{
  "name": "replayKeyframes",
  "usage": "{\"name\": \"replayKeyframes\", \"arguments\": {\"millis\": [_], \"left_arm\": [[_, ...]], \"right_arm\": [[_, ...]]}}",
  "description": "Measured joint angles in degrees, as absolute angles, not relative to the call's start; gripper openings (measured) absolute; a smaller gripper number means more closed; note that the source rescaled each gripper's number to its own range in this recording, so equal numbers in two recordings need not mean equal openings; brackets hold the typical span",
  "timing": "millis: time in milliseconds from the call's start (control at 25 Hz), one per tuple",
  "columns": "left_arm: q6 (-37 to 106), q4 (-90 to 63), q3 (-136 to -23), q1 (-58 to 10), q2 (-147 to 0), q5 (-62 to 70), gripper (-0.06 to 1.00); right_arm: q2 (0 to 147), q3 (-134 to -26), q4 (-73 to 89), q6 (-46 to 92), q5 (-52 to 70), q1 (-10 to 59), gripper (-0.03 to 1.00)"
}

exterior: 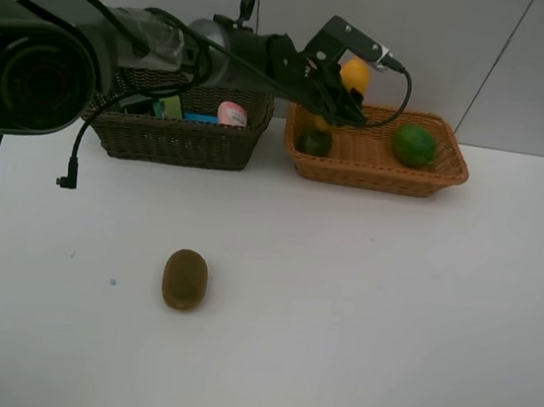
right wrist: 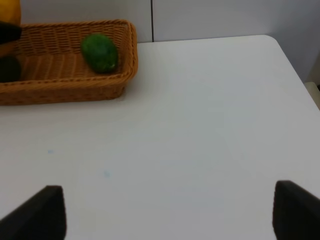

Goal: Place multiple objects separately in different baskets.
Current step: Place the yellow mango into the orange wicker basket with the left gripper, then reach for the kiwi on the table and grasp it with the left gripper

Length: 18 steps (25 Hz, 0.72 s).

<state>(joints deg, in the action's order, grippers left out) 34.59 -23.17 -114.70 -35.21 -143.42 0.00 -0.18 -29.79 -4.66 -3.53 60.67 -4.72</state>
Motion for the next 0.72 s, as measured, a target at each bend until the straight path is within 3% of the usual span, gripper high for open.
{"name": "replayKeyframes", "arguments": {"millis": [40, 160, 720], "left_arm": [[34.59, -23.23, -114.77, -35.21, -143.42, 0.0, 0.9], [34.71, -23.29, -114.88, -35.21, -143.42, -0.45, 0.98], [34.9, -23.43, -114.88, -35.21, -143.3, 1.16, 0.99]], "right_arm": [[-0.18, -29.79, -4.66, -3.53, 60.67, -4.72, 1.0], [-0.18, -29.79, -4.66, -3.53, 60.67, -4.72, 1.0], [-0.18, -29.79, -4.66, -3.53, 60.67, -4.72, 1.0]]}}
